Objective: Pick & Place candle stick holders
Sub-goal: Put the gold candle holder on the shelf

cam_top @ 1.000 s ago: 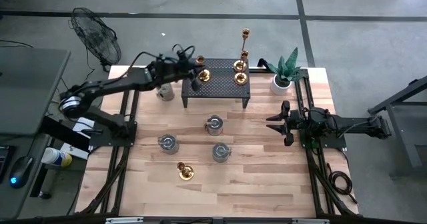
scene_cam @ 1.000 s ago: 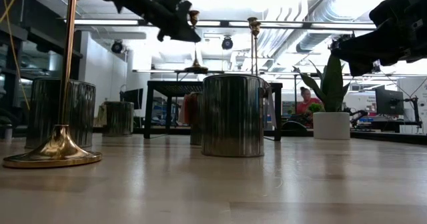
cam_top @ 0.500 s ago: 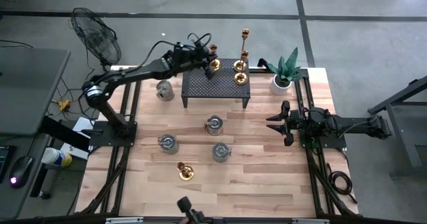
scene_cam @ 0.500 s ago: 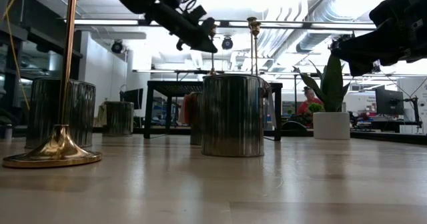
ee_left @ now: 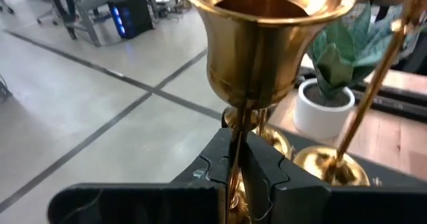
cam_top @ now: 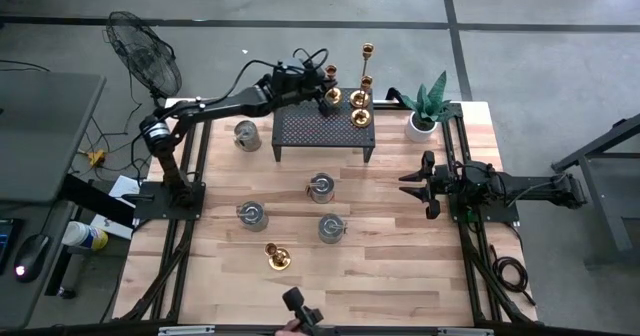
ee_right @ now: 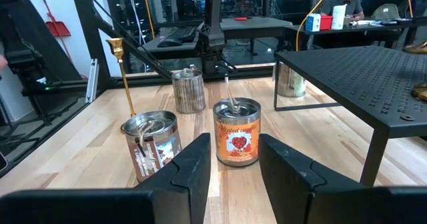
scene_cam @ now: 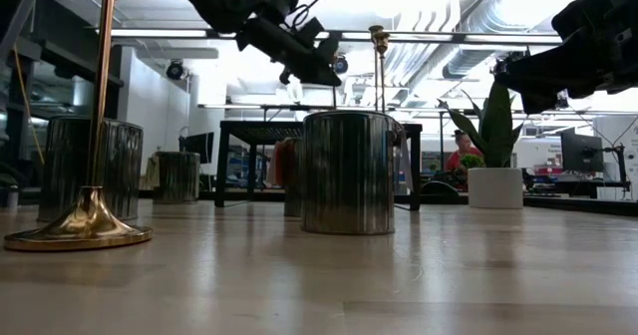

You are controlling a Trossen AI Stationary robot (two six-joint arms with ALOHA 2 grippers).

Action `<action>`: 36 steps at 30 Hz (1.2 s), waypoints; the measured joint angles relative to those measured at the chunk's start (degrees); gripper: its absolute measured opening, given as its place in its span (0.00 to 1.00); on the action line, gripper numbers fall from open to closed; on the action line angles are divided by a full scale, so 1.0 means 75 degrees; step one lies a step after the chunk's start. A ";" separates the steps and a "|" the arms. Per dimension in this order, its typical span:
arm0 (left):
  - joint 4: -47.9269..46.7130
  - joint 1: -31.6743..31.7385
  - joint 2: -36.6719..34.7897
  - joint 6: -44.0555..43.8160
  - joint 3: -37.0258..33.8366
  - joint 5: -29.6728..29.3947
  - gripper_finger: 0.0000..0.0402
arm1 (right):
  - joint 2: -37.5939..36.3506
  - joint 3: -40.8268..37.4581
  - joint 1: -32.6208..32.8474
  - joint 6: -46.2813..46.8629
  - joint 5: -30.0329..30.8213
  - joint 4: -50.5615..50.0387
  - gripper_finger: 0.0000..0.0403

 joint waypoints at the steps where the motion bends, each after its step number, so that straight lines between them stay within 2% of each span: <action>1: 0.0074 0.0000 0.0021 -0.0007 0.0005 0.0000 0.03 | 0.0000 0.0000 -0.0003 -0.0002 -0.0003 0.0000 0.29; 6: 0.0149 -0.0006 0.0129 -0.0132 0.0003 -0.0266 0.03 | 0.0000 0.0000 0.0000 0.0000 0.0000 0.0002 0.29; 11: 0.0512 -0.0006 0.0306 0.0002 0.0002 -0.0051 0.03 | 0.0000 -0.0001 -0.0002 -0.0002 -0.0003 0.0001 0.29; 19: 0.0416 -0.0003 0.0393 0.0446 -0.0006 0.0615 0.03 | 0.0000 -0.0001 -0.0003 -0.0002 0.0000 0.0002 0.29; 36: 0.0398 0.0099 0.0425 0.0438 -0.0006 0.0670 0.03 | 0.0000 0.0000 0.0000 0.0000 -0.0003 0.0000 0.29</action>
